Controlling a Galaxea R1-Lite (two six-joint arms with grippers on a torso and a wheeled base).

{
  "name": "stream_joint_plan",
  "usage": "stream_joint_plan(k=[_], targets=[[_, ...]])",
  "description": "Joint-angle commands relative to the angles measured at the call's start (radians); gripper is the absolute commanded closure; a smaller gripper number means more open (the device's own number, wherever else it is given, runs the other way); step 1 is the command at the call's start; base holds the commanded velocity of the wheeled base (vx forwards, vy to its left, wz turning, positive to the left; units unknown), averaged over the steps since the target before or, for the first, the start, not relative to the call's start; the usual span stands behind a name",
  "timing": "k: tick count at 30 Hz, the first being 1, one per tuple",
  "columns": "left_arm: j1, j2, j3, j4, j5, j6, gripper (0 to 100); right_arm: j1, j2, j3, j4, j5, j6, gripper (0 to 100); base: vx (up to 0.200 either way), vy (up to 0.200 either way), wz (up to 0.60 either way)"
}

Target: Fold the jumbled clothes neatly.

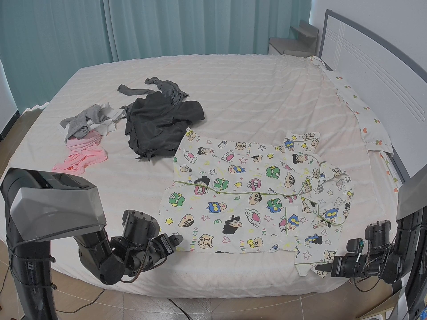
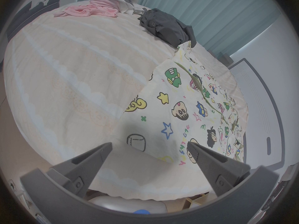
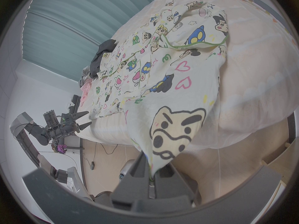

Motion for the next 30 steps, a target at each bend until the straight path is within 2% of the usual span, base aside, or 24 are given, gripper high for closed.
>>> stream_joint_plan(k=[1,8,14,15,27,30], targets=[[0.004,0.045,-0.043,-0.005,0.033,-0.006,0,0.002,-0.003,0.018,-0.001,0.0,0.0,100,0.0,0.0,0.0],[0.004,0.059,-0.091,-0.011,0.069,-0.041,0,0.002,-0.003,0.018,-0.001,0.0,0.0,100,0.0,0.0,0.0],[0.004,0.06,-0.101,-0.014,0.069,-0.061,0,0.003,-0.003,0.018,-0.001,0.0,0.0,100,0.0,0.0,0.0],[0.004,0.06,-0.101,-0.014,0.069,-0.061,100,0.003,-0.003,0.018,-0.001,0.0,0.0,100,0.0,0.0,0.0],[0.013,0.06,-0.092,-0.014,0.07,-0.061,100,0.0,-0.009,0.018,-0.002,-0.006,0.0,100,0.0,0.0,0.0],[0.033,0.028,-0.077,-0.015,0.095,-0.061,100,-0.027,-0.055,0.018,0.001,0.0,0.0,100,0.0,0.0,0.0]])
